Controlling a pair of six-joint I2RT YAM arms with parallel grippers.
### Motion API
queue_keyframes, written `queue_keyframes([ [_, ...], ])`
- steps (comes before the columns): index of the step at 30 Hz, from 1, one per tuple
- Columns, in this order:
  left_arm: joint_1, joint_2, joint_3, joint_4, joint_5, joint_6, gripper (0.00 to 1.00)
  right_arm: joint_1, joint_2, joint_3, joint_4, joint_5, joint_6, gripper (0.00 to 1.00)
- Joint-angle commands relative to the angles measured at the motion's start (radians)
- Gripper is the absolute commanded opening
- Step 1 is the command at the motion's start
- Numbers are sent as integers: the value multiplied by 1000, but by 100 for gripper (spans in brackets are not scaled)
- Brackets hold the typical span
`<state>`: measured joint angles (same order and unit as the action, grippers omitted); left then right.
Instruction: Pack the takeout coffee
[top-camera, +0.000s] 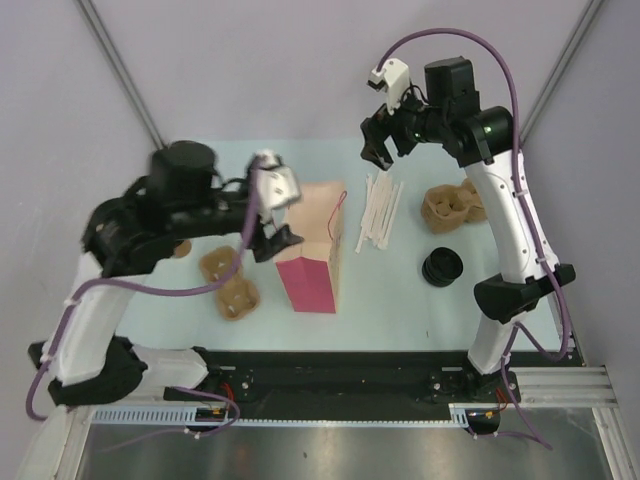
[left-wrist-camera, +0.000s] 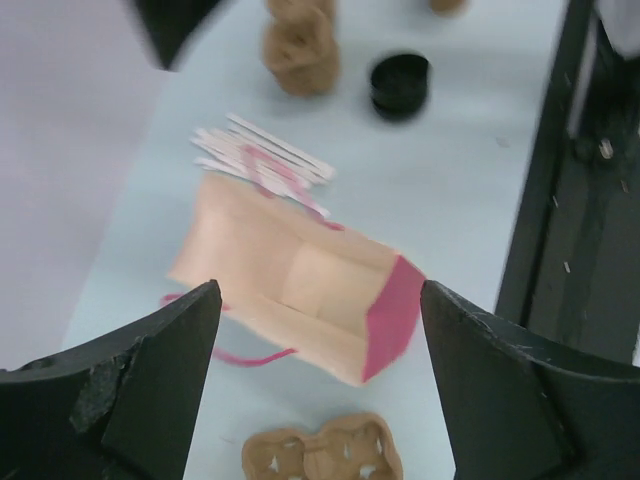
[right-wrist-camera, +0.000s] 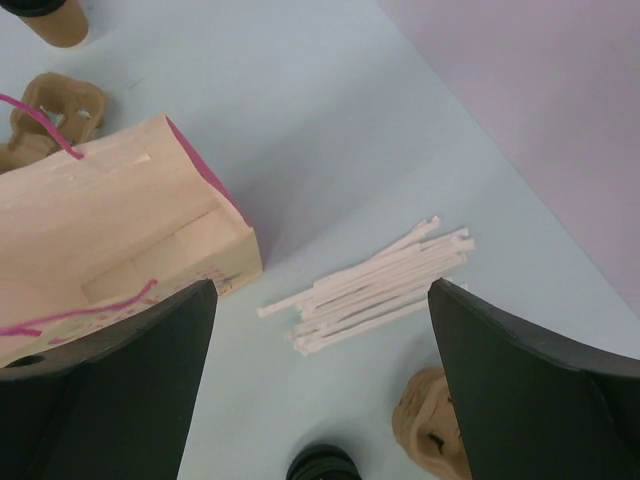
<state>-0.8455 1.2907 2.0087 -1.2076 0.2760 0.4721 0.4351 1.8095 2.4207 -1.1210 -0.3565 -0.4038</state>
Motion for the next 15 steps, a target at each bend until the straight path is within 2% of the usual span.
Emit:
queue_keyframes([
  [1, 207, -138, -17, 175, 42, -162, 86, 42, 51, 54, 98, -47, -12, 89],
  [4, 383, -201, -117, 264, 20, -219, 88, 77, 114, 100, 90, -45, -27, 82],
  [5, 467, -233, -140, 275, 19, -231, 88, 88, 143, 112, 89, -56, -32, 81],
  [7, 549, -261, -194, 276, 49, -269, 88, 97, 168, 118, 87, -62, -39, 79],
  [8, 624, -264, -209, 264, 58, -282, 88, 109, 178, 123, 81, -65, -44, 78],
  [12, 810, -258, -313, 221, 201, -319, 87, 131, 244, 140, 59, -91, -66, 73],
  [15, 959, -196, -346, 158, 274, -310, 87, 148, 272, 135, 35, -105, -90, 67],
])
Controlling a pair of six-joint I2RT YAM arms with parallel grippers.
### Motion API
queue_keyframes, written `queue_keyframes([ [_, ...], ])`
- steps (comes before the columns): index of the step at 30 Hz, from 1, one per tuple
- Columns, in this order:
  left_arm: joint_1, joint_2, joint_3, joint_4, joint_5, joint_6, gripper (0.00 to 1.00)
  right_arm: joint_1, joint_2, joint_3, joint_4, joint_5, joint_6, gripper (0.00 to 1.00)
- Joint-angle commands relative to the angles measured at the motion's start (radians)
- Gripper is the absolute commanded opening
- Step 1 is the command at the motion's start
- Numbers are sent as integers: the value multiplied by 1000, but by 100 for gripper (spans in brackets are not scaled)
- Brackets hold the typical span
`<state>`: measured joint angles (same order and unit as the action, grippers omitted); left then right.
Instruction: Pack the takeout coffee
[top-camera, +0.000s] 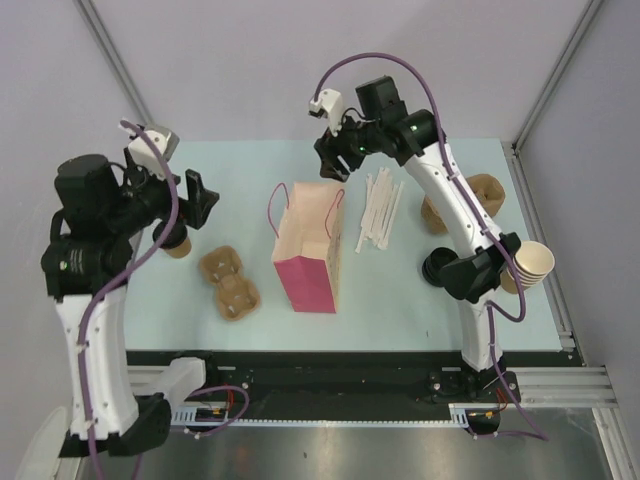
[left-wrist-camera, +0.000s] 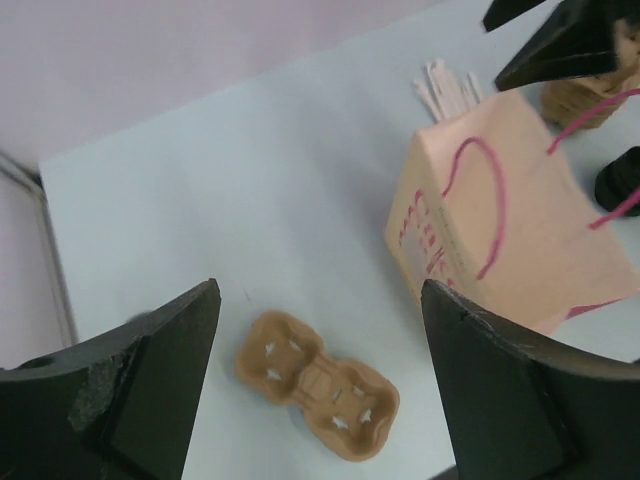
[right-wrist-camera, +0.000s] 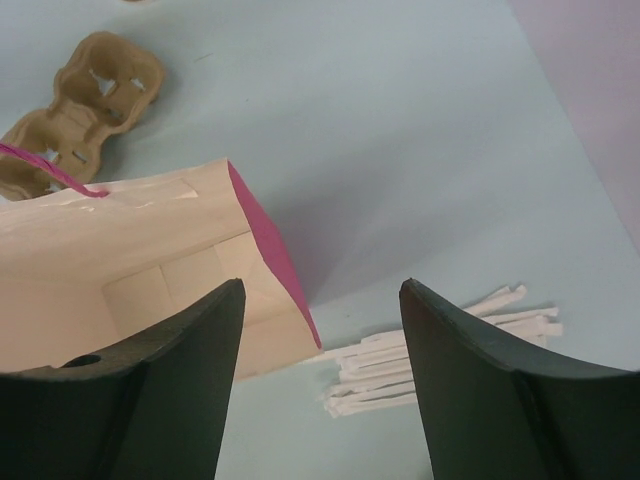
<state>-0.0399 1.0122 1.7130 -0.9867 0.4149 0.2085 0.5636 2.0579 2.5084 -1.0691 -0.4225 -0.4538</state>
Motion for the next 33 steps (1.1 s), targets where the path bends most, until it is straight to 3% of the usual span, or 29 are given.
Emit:
queue_keyframes([
  [1, 185, 110, -50, -85, 195, -34, 87, 22, 28, 43, -22, -45, -46, 66],
  [5, 317, 219, -73, -199, 291, 35, 88, 45, 42, 30, -57, -64, -75, 65],
  [8, 354, 272, -118, -218, 306, 101, 93, 62, 44, -3, -64, -50, -105, 63],
  [17, 359, 262, -292, -132, 213, 319, 99, 79, 61, -22, -45, 43, -135, 55],
  [22, 359, 304, -345, -141, 203, 413, 98, 78, 67, -29, -15, 70, -152, 54],
  [26, 357, 330, -360, -112, 197, 460, 97, 84, 61, -49, -12, 70, -174, 47],
  [29, 357, 351, -374, -70, 185, 482, 95, 90, 56, -71, -11, 76, -195, 35],
  [31, 356, 370, -375, -53, 174, 524, 91, 91, 54, -74, -17, 85, -203, 17],
  [32, 357, 379, -375, -55, 176, 551, 90, 93, 54, -74, -17, 90, -204, 0],
  [33, 356, 397, -378, -58, 176, 583, 88, 93, 53, -74, -20, 94, -206, 0],
])
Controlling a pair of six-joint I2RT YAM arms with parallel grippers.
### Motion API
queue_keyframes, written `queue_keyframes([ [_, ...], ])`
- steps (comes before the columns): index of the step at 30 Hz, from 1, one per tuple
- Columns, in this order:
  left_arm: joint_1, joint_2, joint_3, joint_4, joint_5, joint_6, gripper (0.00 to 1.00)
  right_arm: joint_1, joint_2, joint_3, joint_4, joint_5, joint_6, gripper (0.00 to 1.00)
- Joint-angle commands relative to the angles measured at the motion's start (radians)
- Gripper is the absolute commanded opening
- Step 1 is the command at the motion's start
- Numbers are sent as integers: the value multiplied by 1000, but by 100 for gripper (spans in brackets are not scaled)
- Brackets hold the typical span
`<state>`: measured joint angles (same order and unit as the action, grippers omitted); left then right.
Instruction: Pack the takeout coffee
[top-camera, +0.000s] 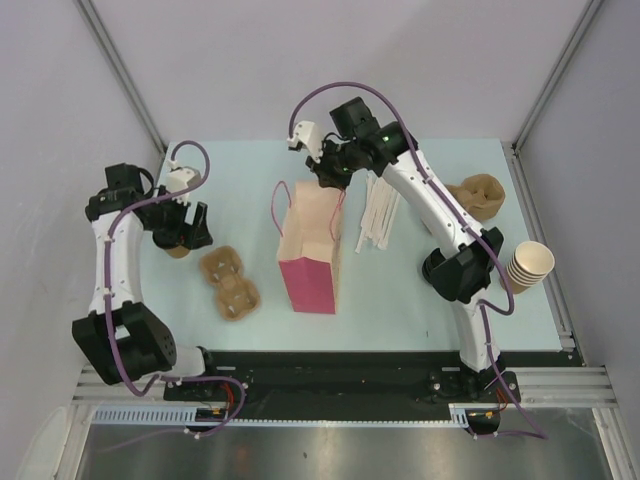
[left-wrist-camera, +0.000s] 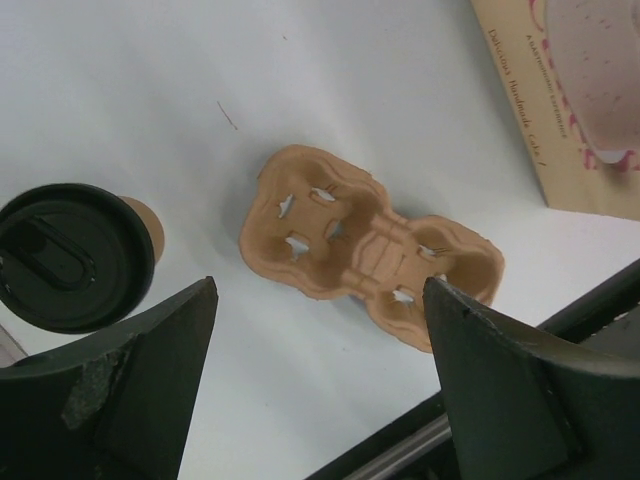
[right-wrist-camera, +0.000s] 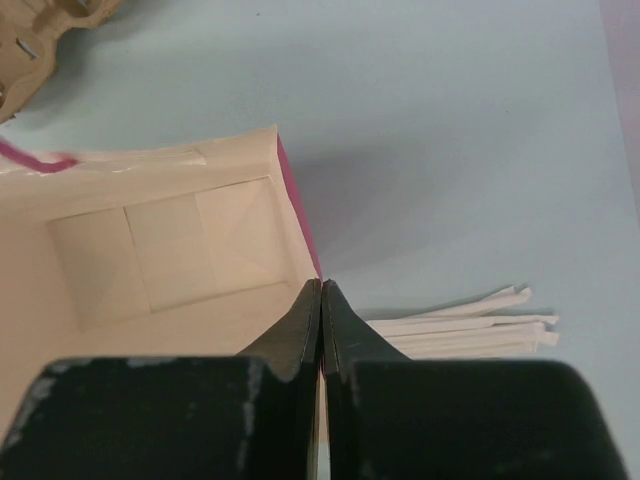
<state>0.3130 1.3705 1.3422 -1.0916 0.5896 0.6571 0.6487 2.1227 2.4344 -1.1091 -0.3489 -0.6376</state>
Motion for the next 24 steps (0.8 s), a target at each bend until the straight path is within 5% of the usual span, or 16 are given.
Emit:
queue_keyframes([
  [1, 3, 45, -11, 50, -8, 189, 85, 9, -17, -1, 20, 19, -22, 0],
  [8, -9, 114, -46, 76, -53, 300, 79, 12, -78, -24, 18, -19, -13, 0],
  [15, -64, 176, -104, 163, -134, 345, 60, 26, -139, -46, 6, -21, -2, 0],
  [24, -84, 274, -107, 222, -132, 398, 59, 46, -179, -46, -37, -27, 27, 0],
])
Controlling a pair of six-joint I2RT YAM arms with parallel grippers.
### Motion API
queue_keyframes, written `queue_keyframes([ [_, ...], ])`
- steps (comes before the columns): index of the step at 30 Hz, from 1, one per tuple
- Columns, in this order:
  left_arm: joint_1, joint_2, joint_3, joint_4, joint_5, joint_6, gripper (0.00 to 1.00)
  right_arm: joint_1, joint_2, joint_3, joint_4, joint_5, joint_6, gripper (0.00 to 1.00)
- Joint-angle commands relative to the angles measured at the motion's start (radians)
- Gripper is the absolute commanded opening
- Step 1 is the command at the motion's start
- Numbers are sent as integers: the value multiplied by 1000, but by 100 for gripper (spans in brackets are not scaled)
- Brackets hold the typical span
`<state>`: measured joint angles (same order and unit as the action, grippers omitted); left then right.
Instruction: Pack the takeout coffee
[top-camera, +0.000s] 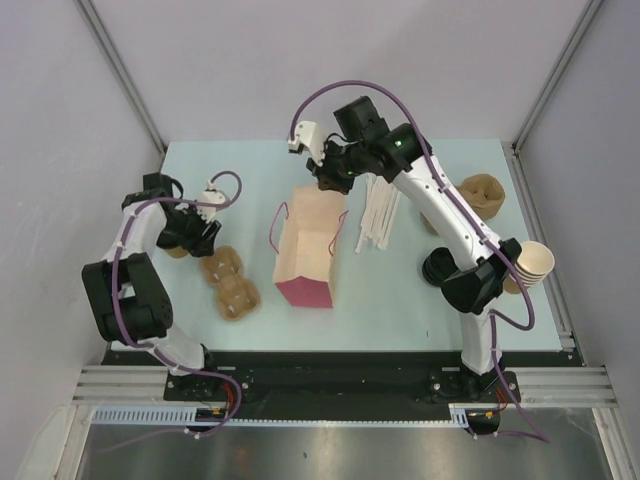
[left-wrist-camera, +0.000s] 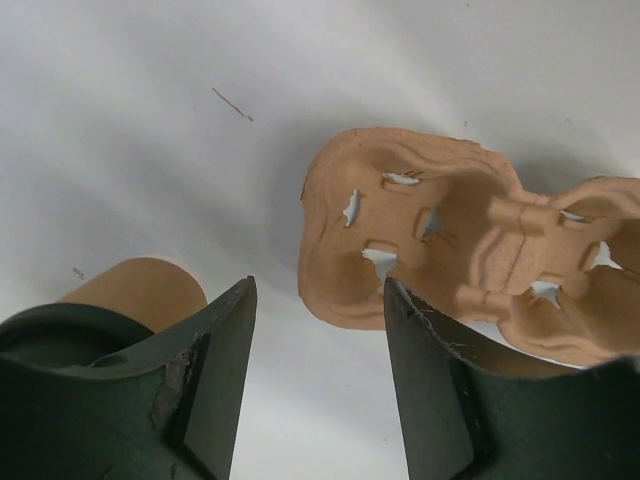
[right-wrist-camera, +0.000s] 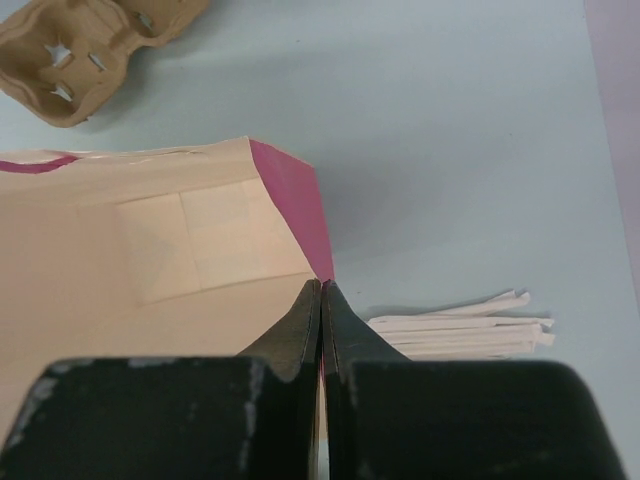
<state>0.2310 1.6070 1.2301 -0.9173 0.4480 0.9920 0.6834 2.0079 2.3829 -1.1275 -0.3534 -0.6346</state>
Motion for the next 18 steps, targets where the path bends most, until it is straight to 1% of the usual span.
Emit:
queue_keyframes([
  [1, -2, 45, 5, 52, 6, 74, 59, 13, -72, 1, -21, -24, 26, 0],
  [11, -28, 96, -37, 101, -12, 105, 57, 44, -133, -48, -31, -39, 41, 0],
  [18, -35, 116, -47, 109, -8, 108, 46, 51, -182, -77, -46, -48, 49, 0],
])
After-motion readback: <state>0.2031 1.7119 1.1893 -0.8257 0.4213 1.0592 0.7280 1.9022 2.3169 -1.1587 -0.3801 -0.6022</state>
